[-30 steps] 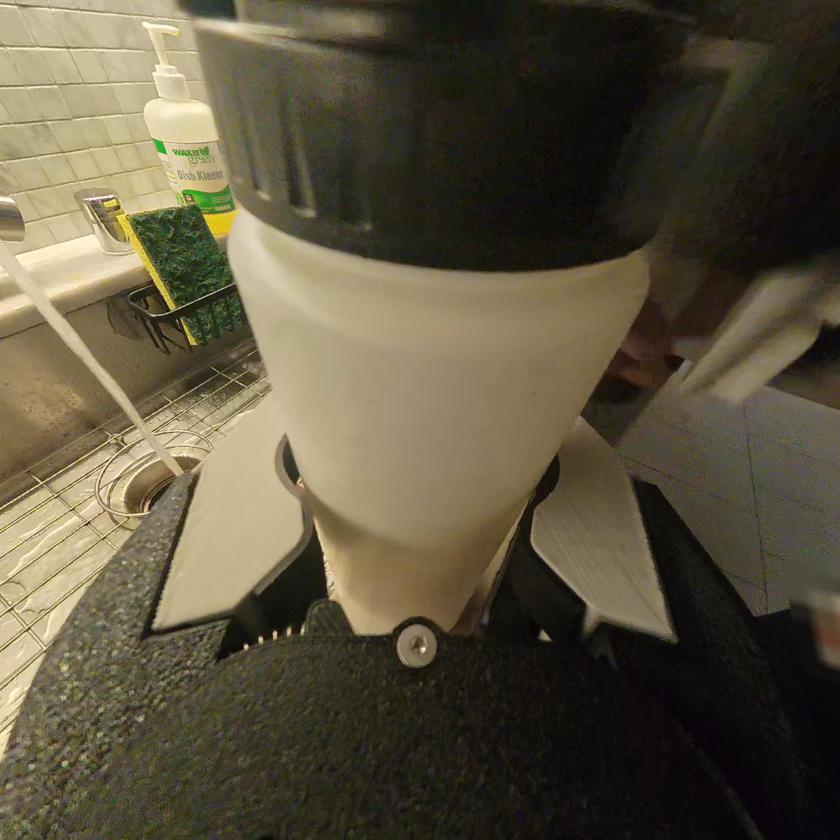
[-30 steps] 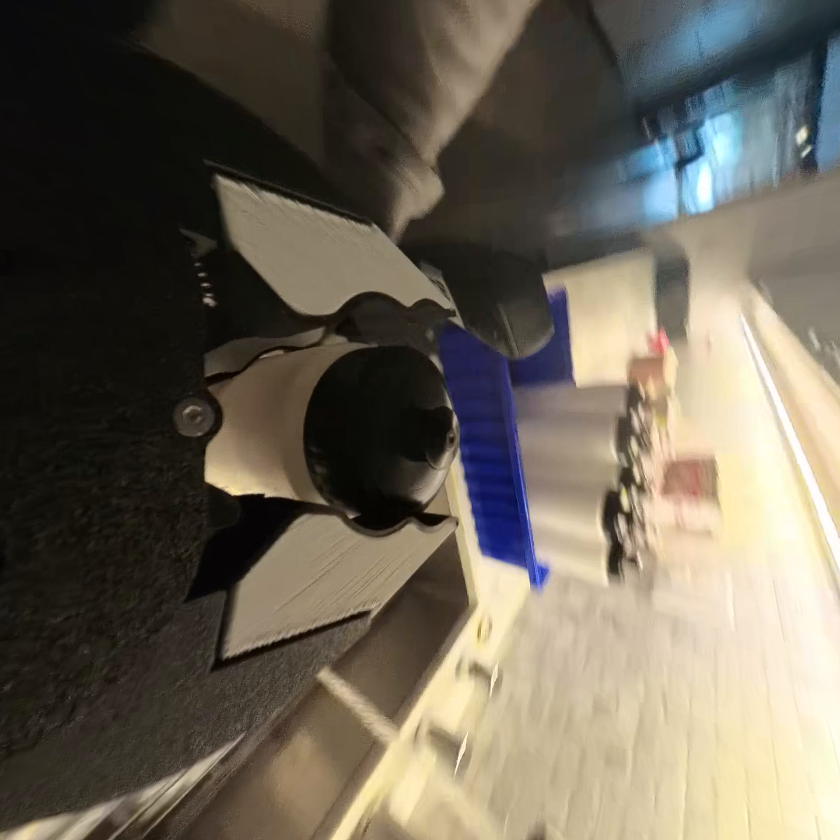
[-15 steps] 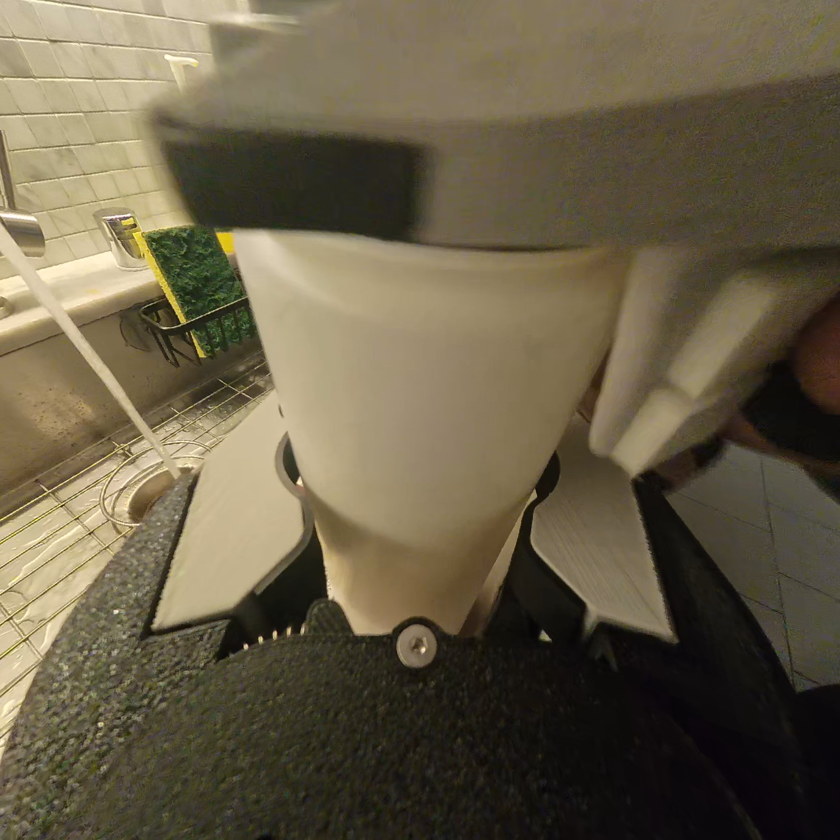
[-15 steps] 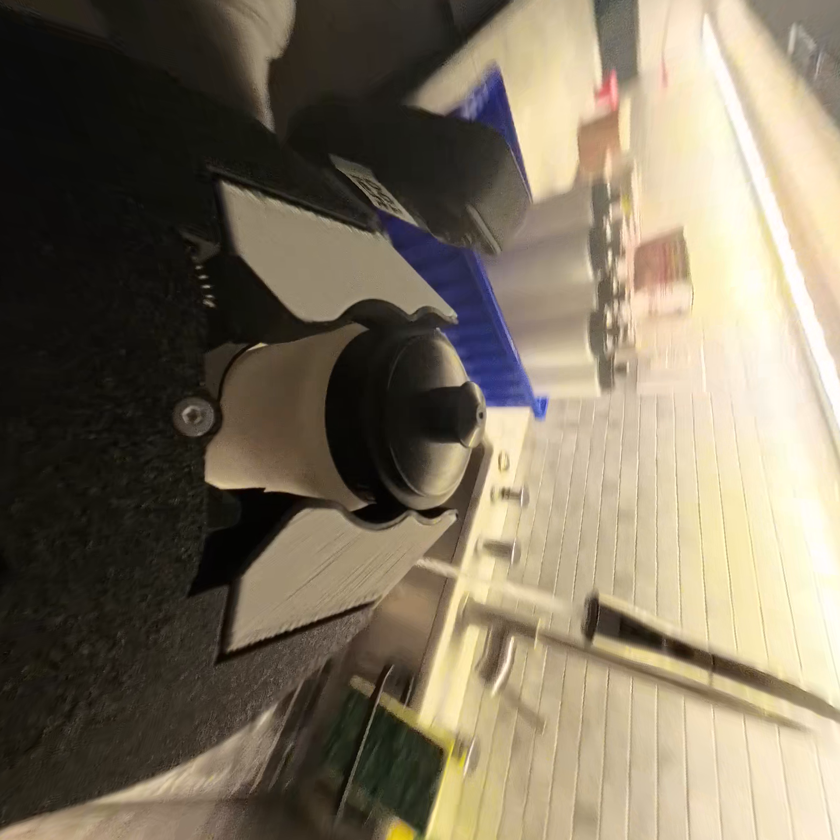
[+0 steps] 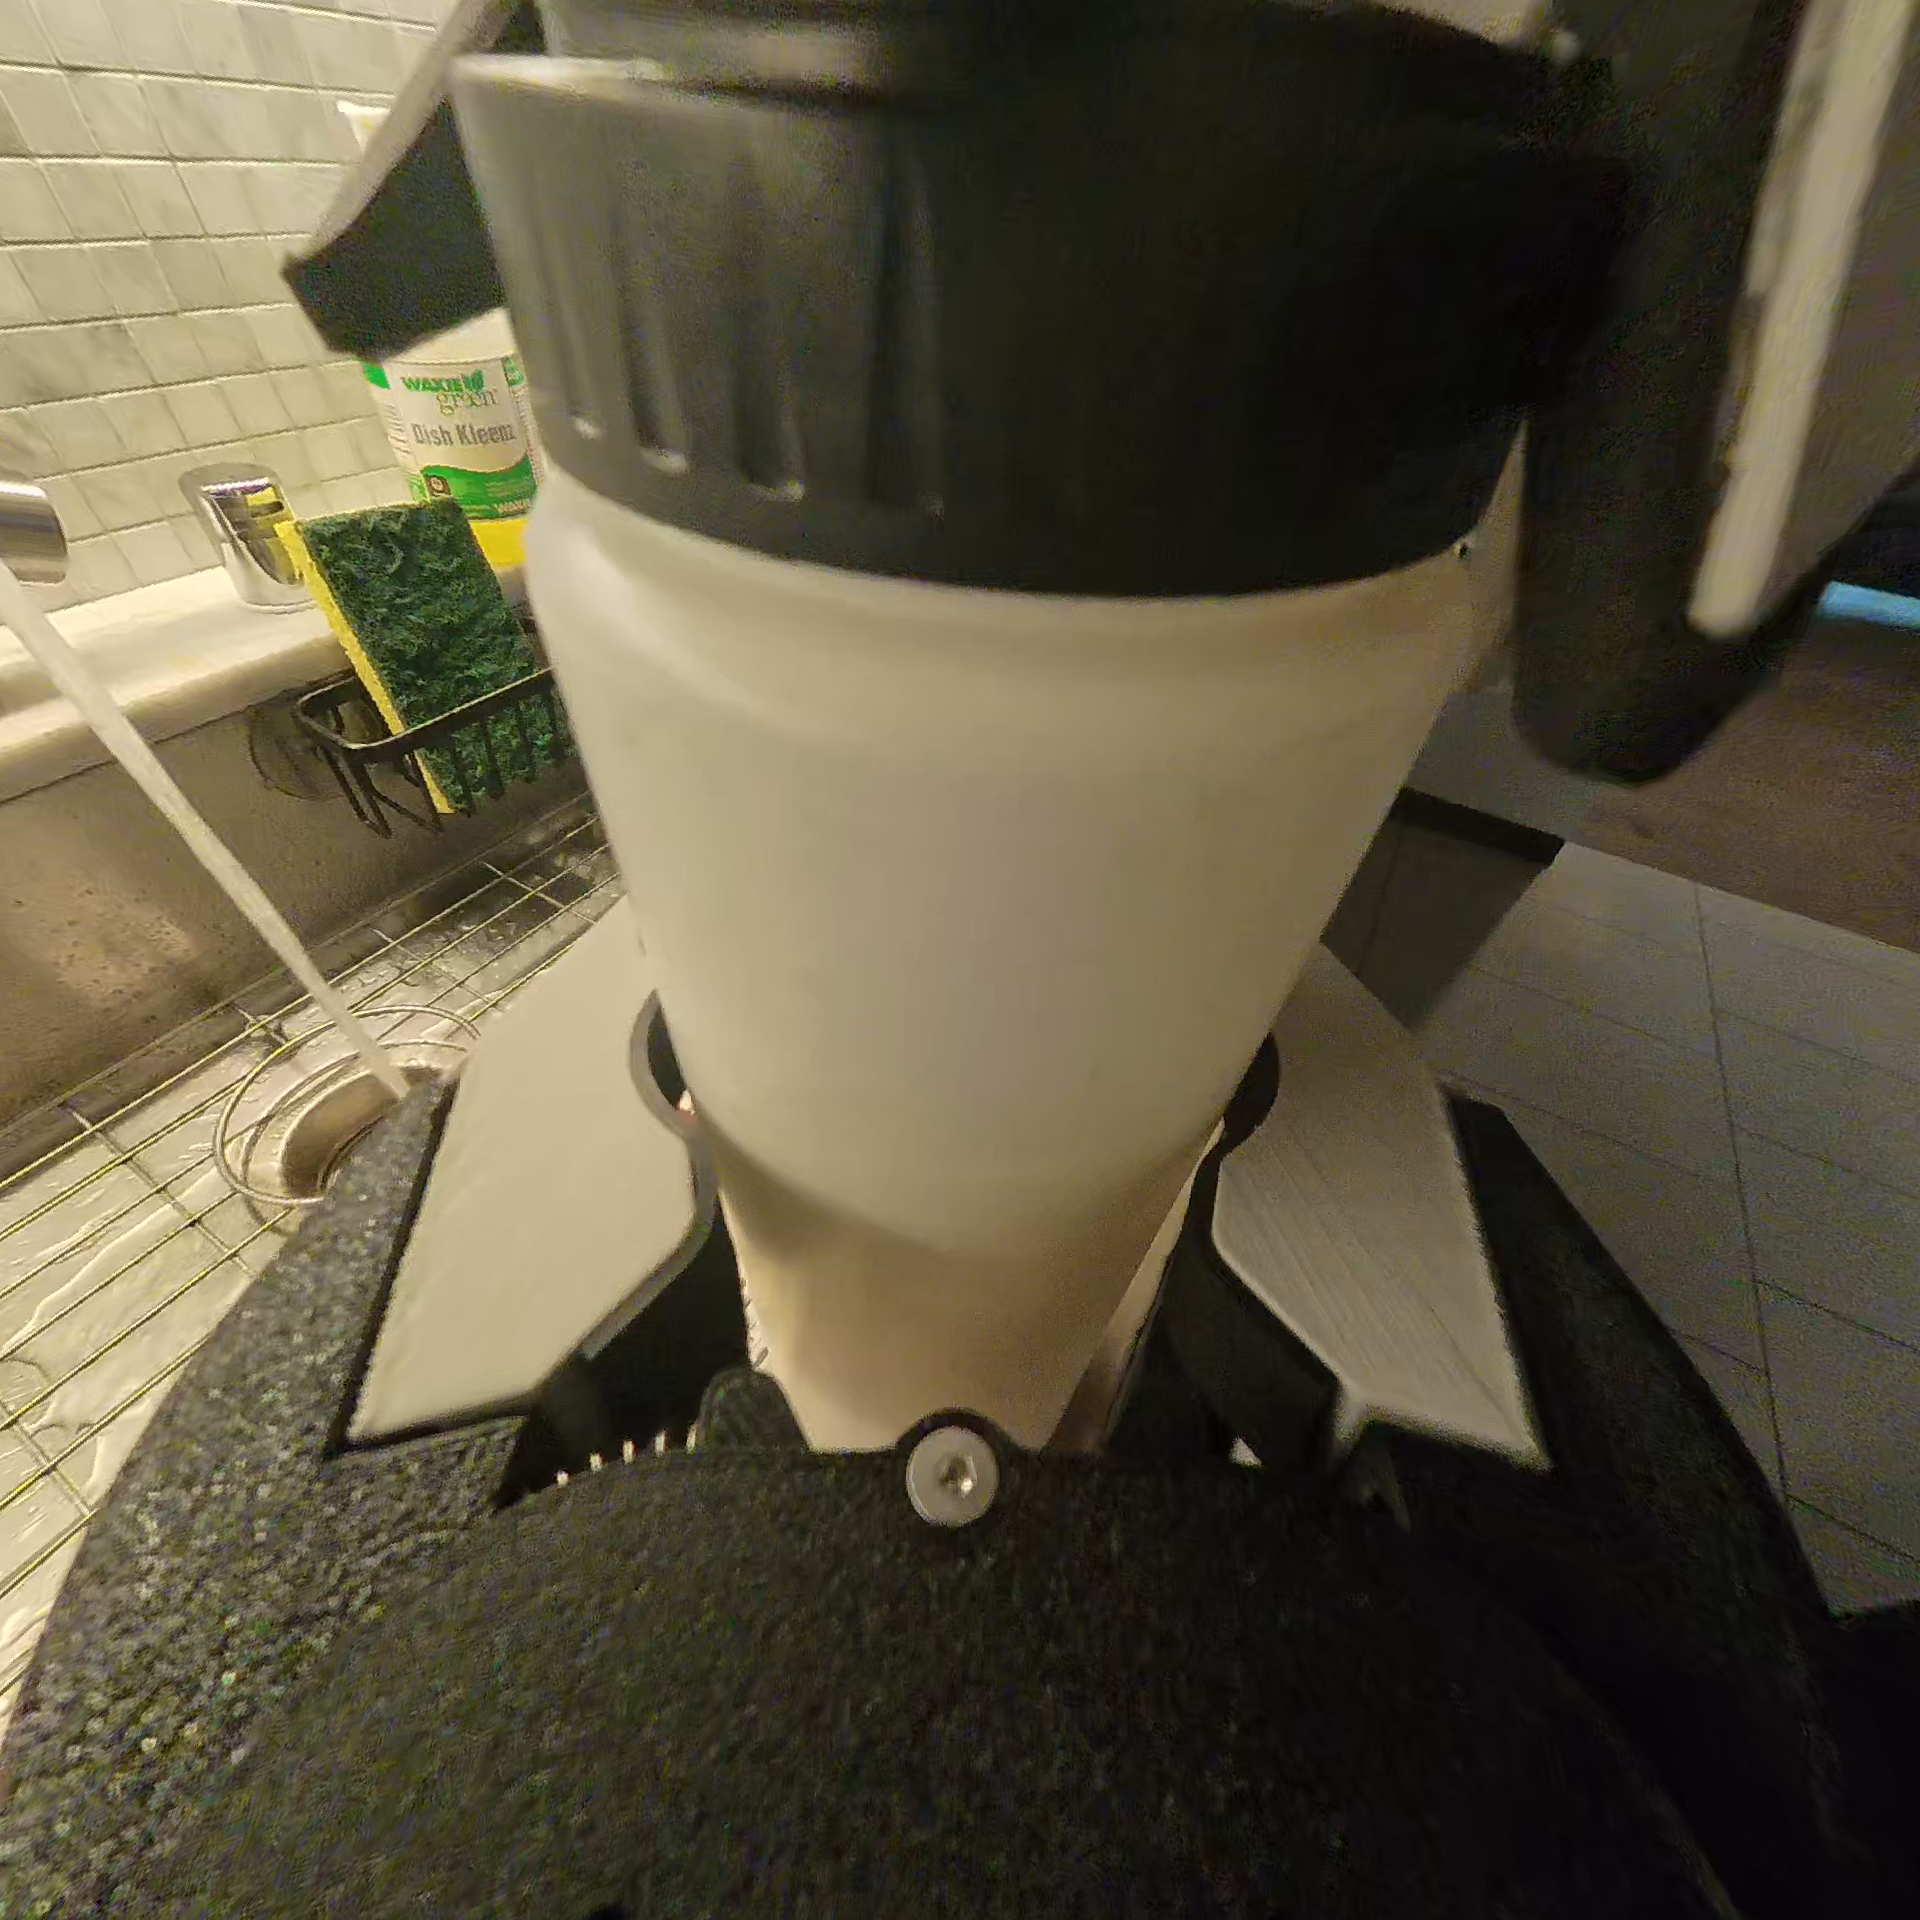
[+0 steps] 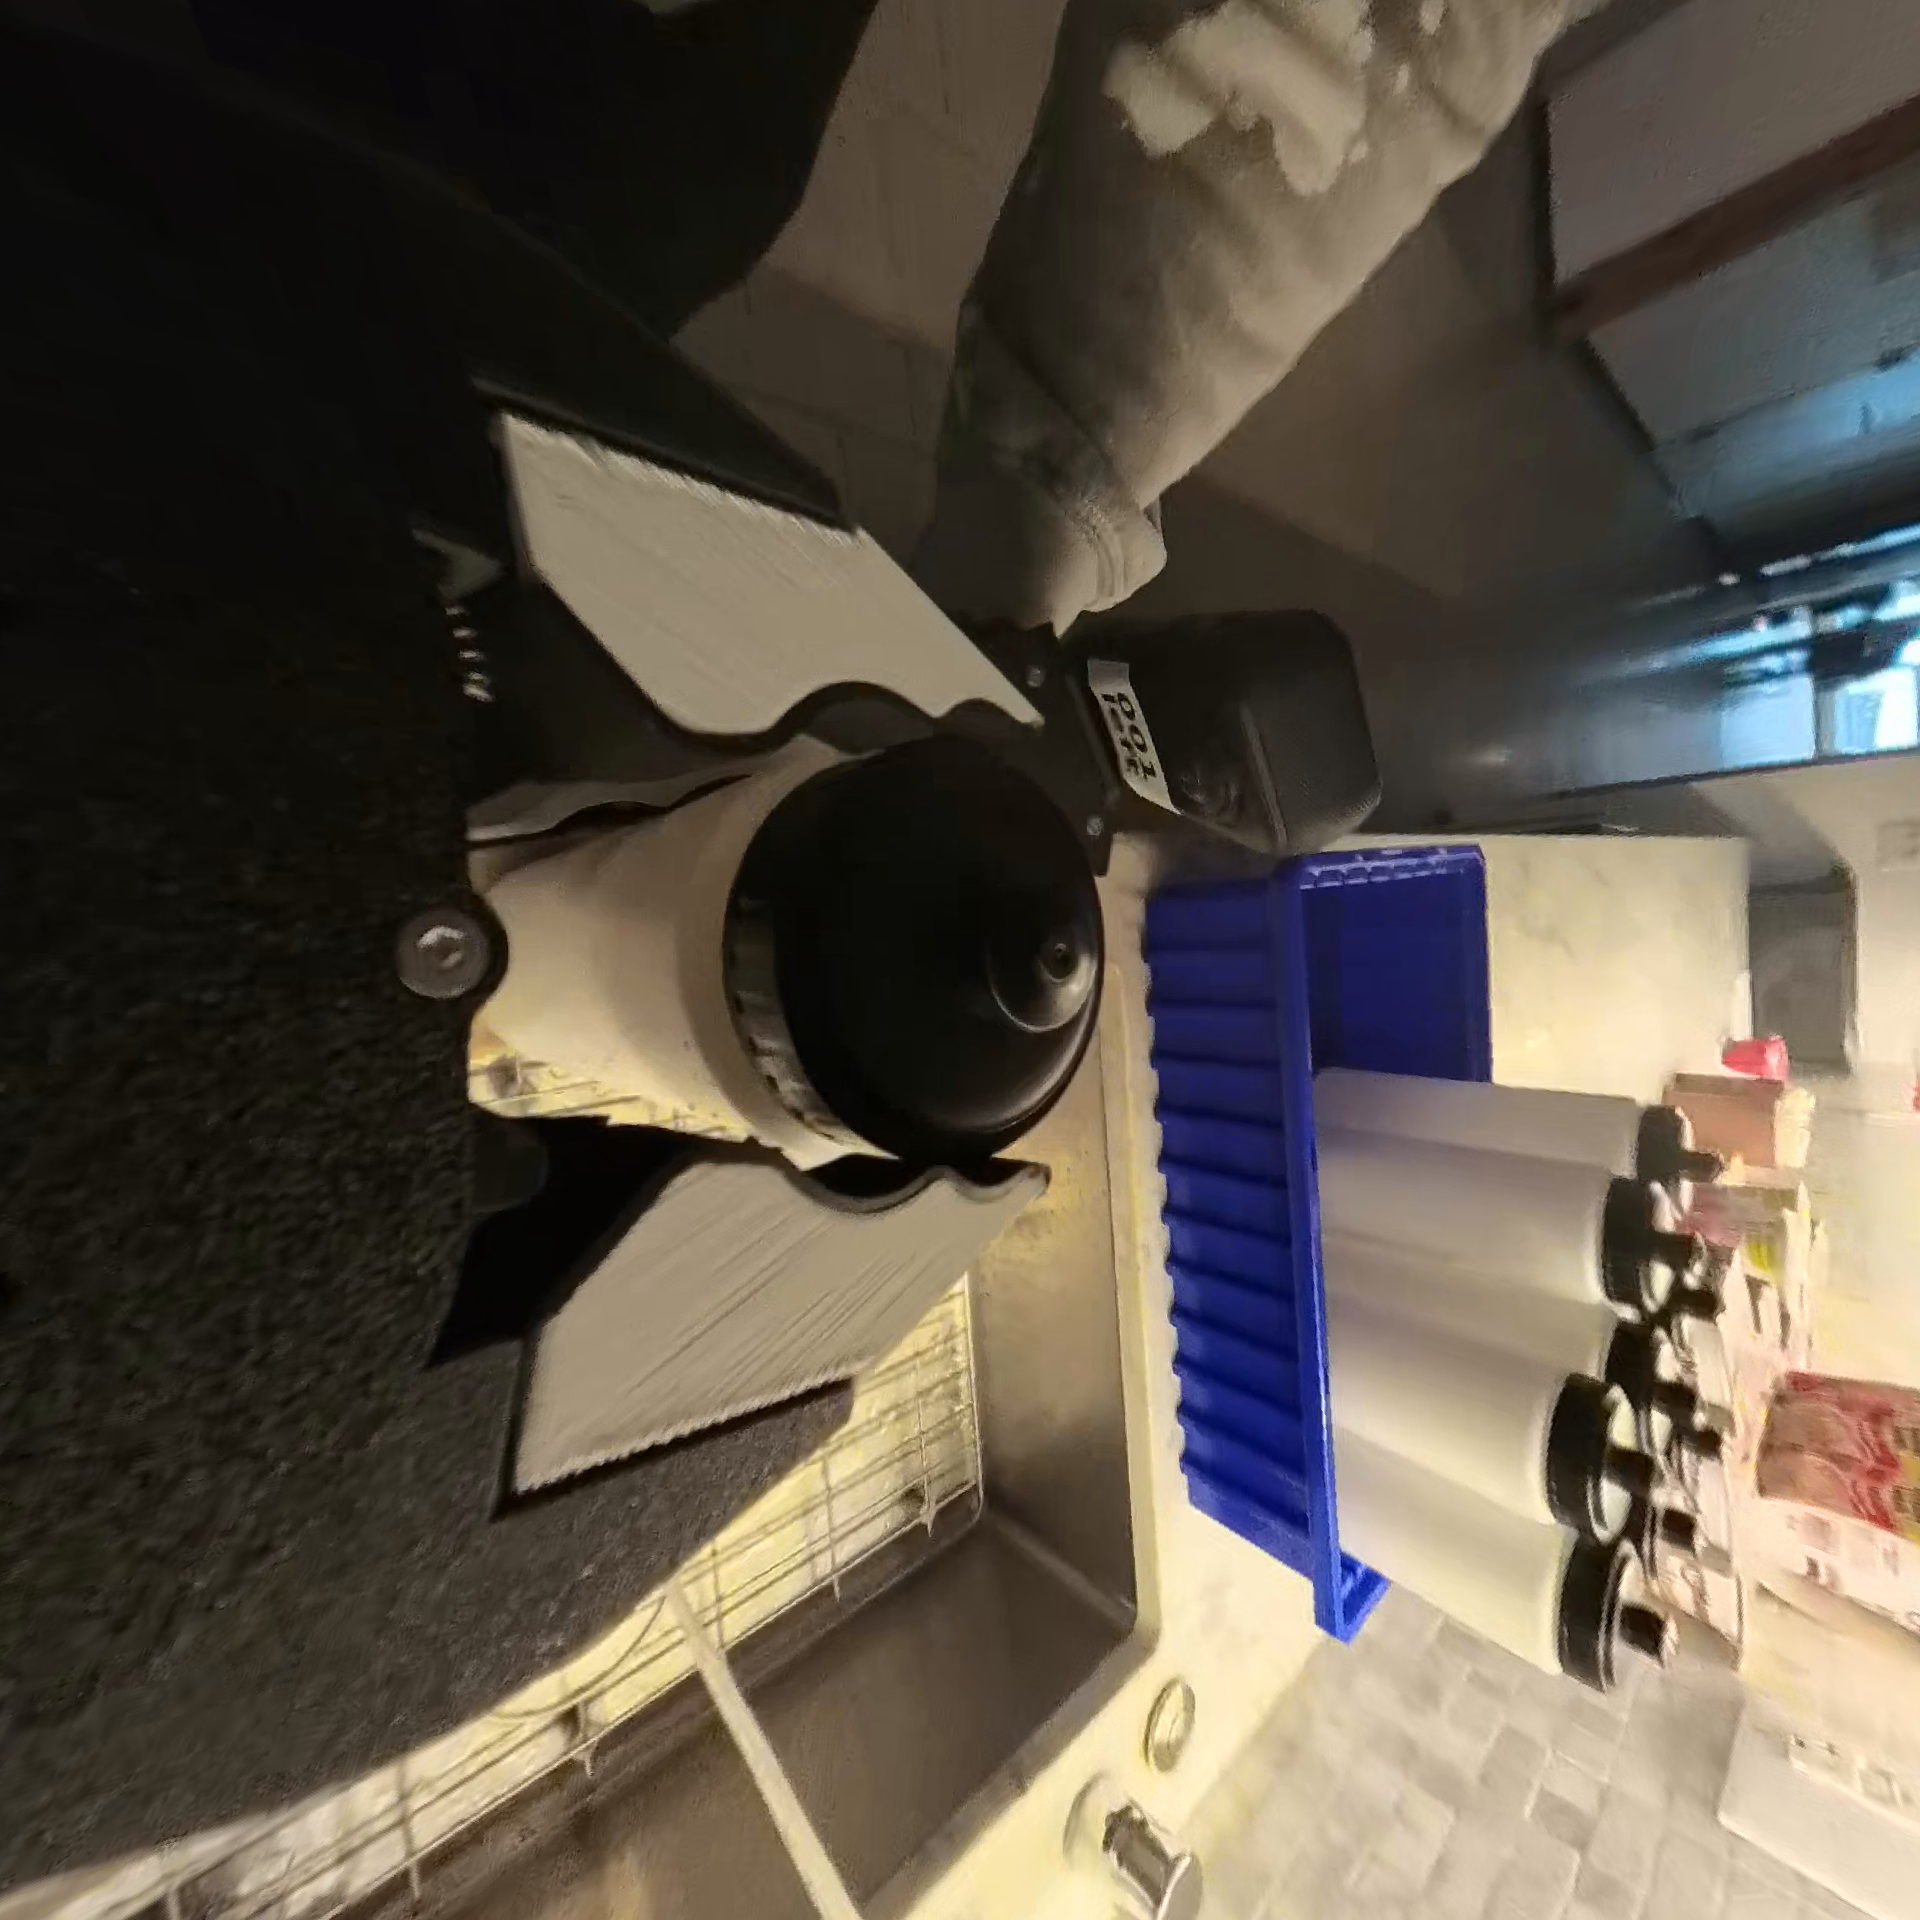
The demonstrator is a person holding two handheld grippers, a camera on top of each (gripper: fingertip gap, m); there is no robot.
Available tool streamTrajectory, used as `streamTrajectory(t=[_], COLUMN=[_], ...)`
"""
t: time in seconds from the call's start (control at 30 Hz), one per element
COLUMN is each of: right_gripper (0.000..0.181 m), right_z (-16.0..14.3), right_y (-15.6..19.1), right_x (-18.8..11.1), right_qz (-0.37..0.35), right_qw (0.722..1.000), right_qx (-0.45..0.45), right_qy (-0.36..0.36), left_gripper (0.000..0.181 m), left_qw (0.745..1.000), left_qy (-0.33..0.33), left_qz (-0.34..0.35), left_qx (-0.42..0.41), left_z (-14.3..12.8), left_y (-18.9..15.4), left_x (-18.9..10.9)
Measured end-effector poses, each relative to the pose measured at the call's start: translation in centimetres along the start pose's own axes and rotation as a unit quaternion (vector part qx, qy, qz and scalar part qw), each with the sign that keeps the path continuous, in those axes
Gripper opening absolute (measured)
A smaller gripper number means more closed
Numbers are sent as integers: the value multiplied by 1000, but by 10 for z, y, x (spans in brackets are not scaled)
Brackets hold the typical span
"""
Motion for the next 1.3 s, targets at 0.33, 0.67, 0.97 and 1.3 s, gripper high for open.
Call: streamTrajectory(t=[0.33,0.67,0.97,1.3], right_gripper=[78,95,78,82], right_z=[-10,0,-10,-3], right_y=[57,15,23,53], right_x=[14,-5,4,20], right_qz=[-454,-121,-186,-420], right_qw=[882,992,981,904], right_qx=[85,28,43,71], right_qy=[-93,-13,-47,-23], left_gripper=[105,104,104,105], left_qw=[1000,1000,1000,1000], left_qy=[-4,1,6,1], left_qz=[26,8,8,13], left_qx=[1,0,-3,-7], left_z=[0,0,0,0], left_y=[-3,0,0,1], left_x=[3,1,1,-1])
Point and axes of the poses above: each gripper's, where its closed fingertips meet, x out along the fingers, z out of its top, y = z × x across the jaws, the point moved 10 cm from there along -x, back along the fingers, and after that the axes turned 11 degrees about -z, right-handed, at the moved point
